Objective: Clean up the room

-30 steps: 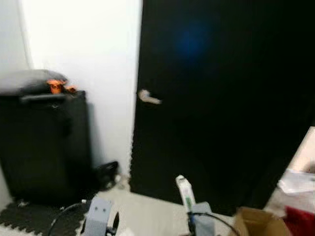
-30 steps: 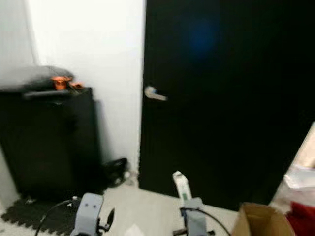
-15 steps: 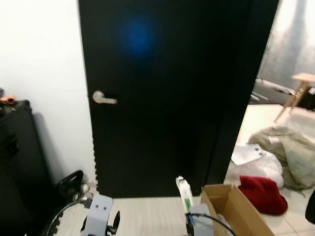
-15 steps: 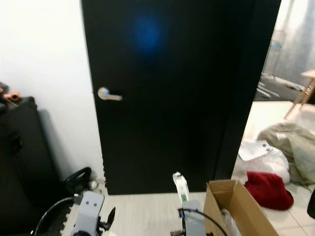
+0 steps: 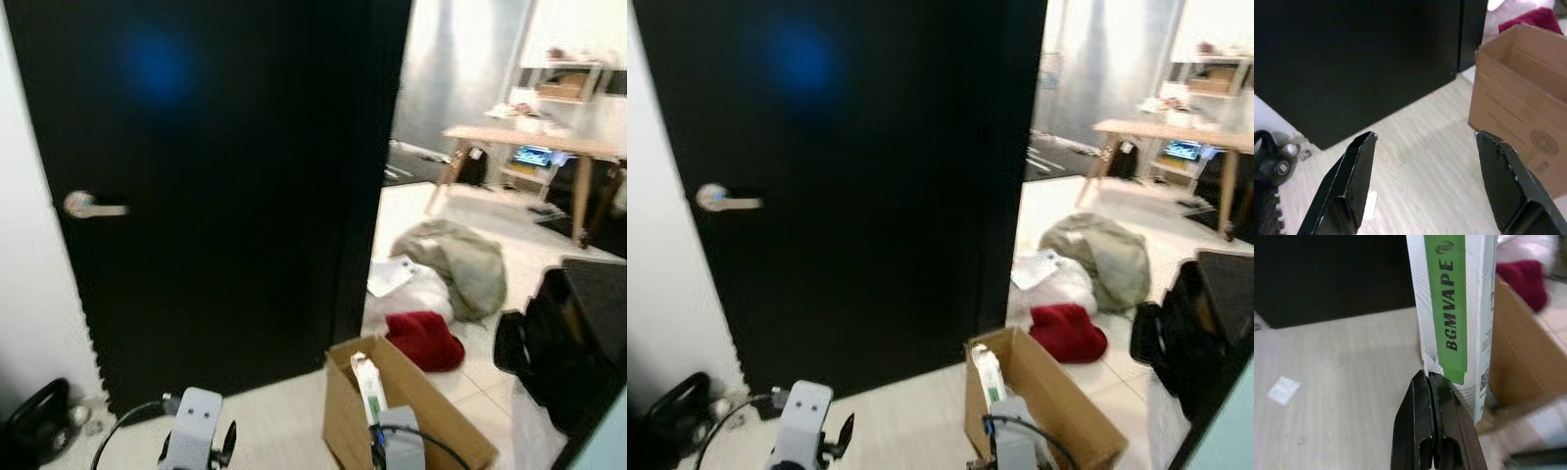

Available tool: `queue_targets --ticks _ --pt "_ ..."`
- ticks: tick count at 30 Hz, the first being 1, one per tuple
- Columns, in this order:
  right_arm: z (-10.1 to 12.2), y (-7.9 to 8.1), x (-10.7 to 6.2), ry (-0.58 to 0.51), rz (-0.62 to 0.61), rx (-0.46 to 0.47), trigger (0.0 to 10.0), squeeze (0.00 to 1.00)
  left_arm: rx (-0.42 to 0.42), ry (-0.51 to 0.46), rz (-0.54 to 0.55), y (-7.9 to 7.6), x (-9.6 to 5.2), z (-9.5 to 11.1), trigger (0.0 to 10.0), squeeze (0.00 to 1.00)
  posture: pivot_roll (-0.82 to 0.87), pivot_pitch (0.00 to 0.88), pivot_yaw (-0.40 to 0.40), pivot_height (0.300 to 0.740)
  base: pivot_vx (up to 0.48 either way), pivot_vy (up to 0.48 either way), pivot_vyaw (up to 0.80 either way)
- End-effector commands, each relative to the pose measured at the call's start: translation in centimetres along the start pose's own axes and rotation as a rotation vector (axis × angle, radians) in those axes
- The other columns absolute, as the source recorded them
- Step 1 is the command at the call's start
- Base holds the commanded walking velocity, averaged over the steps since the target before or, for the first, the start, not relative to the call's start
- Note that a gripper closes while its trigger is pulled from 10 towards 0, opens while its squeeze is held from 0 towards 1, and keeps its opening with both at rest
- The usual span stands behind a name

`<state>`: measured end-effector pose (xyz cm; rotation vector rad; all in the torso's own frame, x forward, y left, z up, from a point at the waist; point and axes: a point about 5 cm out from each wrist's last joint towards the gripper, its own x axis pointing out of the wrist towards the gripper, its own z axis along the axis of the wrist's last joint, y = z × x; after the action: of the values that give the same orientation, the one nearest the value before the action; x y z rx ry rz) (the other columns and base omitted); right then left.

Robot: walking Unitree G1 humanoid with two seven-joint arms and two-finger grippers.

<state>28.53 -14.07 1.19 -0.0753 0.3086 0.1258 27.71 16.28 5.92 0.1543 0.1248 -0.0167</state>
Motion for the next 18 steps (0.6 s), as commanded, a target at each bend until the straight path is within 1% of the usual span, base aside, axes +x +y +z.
queue_targets --ticks 1,13,16,17,18 --pt "-0.1 -0.38 -0.07 0.001 -0.013 0.005 10.0 0.0 -0.024 0.021 0.002 -0.28 -0.01 -0.23 10.0 0.0 0.06 0.066 -0.014 0.74 0.0 0.0 -0.8" --pt "0.14 -0.51 0.08 -0.001 -0.008 -0.006 10.0 0.0 -0.027 0.029 0.003 -0.44 -0.03 -0.3 10.0 0.0 0.06 0.066 -0.02 0.74 0.0 0.0 -0.8" --pt "0.2 -0.42 0.1 -0.004 -0.001 0.008 10.0 0.0 -0.026 0.028 0.002 -0.47 -0.03 -0.29 10.0 0.0 0.06 0.068 -0.022 0.74 0.0 0.0 -0.8" --pt "0.25 -0.22 0.13 -0.005 0.014 -0.02 10.0 0.0 -0.023 0.024 0.002 -0.47 -0.01 -0.25 10.0 0.0 0.06 0.069 -0.023 0.74 0.0 0.0 0.0" --pt "0.29 -0.04 0.16 -0.007 0.025 -0.024 10.0 0.0 -0.022 0.02 0.002 -0.45 -0.03 -0.2 10.0 0.0 0.06 0.068 -0.022 0.74 0.0 0.0 0.0"
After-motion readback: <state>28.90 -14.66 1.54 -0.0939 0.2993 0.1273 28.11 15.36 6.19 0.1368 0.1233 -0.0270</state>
